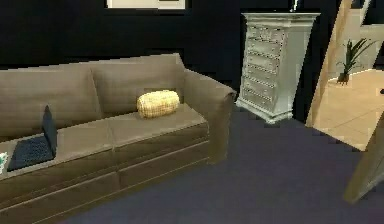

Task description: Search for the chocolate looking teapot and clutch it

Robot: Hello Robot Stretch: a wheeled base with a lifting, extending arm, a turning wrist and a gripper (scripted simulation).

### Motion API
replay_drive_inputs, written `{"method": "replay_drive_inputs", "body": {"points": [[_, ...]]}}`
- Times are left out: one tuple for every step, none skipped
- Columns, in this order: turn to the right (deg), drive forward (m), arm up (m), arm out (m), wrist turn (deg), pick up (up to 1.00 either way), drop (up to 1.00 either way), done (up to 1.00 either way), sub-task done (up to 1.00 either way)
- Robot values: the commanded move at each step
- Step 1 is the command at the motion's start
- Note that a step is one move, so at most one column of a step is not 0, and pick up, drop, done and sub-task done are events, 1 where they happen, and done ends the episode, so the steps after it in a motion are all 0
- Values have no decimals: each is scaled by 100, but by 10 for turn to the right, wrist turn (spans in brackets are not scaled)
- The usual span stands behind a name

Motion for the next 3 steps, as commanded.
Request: {"method": "replay_drive_inputs", "body": {"points": [[0, 55, 0, 0, 0, 0, 0, 0, 0], [420, 0, 0, 0, 0, 0, 0, 0, 0], [0, 100, 0, 0, 0, 0, 0, 0, 0]]}}
